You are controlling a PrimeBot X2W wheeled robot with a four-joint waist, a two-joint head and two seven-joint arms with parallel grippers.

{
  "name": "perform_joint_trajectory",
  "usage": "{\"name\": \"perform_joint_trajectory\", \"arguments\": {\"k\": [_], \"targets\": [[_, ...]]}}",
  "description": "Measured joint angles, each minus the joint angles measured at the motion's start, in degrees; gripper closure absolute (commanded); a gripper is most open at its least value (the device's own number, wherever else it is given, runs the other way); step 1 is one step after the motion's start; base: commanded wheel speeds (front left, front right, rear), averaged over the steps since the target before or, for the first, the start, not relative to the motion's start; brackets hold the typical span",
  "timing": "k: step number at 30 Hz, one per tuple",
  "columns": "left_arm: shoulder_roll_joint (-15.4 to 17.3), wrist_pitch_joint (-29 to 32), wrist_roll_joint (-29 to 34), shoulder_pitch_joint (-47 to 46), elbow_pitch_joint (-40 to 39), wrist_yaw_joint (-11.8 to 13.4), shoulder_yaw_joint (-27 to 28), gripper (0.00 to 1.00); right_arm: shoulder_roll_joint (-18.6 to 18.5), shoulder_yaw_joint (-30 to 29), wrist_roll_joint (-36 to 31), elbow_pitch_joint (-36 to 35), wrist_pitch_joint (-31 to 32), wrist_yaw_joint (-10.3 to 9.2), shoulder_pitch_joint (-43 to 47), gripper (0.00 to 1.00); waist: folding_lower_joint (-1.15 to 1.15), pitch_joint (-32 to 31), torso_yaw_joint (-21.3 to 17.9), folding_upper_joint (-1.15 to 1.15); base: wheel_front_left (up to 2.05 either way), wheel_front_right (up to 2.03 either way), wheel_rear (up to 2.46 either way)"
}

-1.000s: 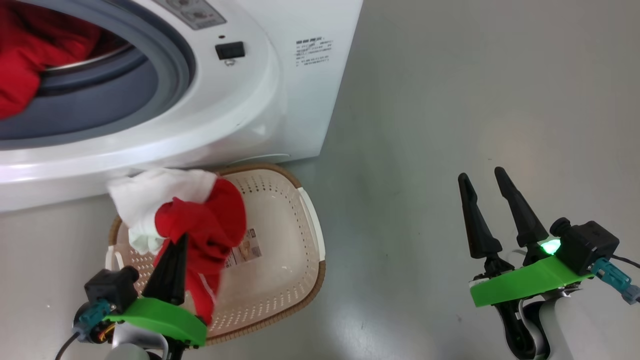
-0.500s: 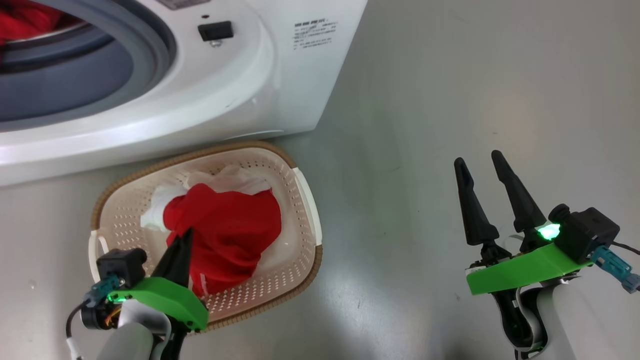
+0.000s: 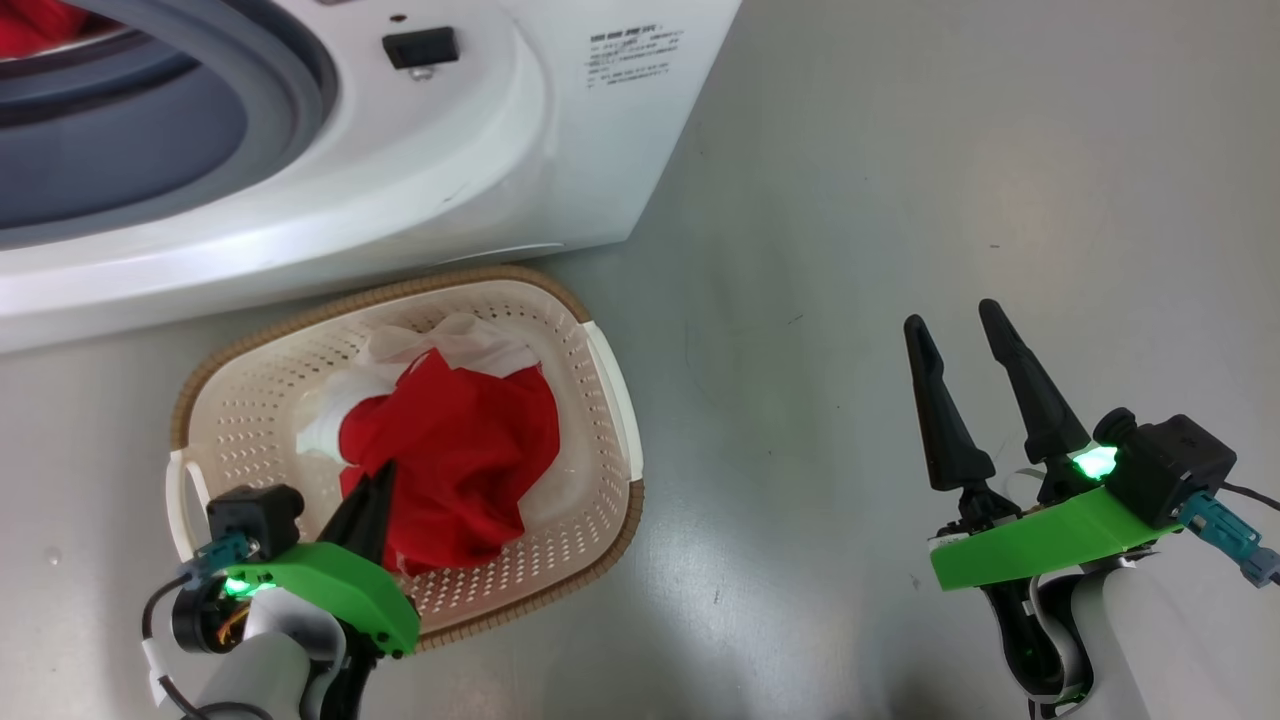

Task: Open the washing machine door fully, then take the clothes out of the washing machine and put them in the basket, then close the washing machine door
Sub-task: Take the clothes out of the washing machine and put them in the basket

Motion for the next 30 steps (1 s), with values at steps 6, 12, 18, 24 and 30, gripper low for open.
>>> {"name": "perform_joint_trajectory", "arguments": {"k": [6,12,18,24,30], "targets": [[0.1,0.0,-0.3,0.0,0.0,0.0,-0.1,0.03,0.0,0.0,0.0,0.0,0.0,-0.01,0.0,0.0,0.0,-0.7,0.1,0.0,0.0,0.0,0.0],[0.0,0.0,-0.4,0.0,-0.1,0.0,0.4,0.0,0.0,0.0,0.0,0.2,0.0,0.0,0.0,0.0,0.0,-1.5,0.3,0.0,0.0,0.0,0.0],[-0.2,0.0,-0.5,0.5,-1.1,0.0,1.9,0.0,0.0,-0.1,0.0,0.7,0.0,-0.01,0.0,0.0,0.0,-3.2,0.7,0.0,0.0,0.0,0.0],[-0.5,0.0,0.1,2.6,-3.6,0.0,4.3,0.0,0.0,-0.1,-0.1,1.6,0.0,-0.01,0.0,0.0,0.0,-5.6,1.1,0.0,0.0,0.0,0.0],[-1.4,0.0,3.1,5.2,-8.0,0.0,8.3,0.0,0.0,-0.1,-0.5,2.4,0.0,-0.01,0.3,0.0,0.0,-8.5,1.6,0.0,0.0,0.0,0.0]]}}
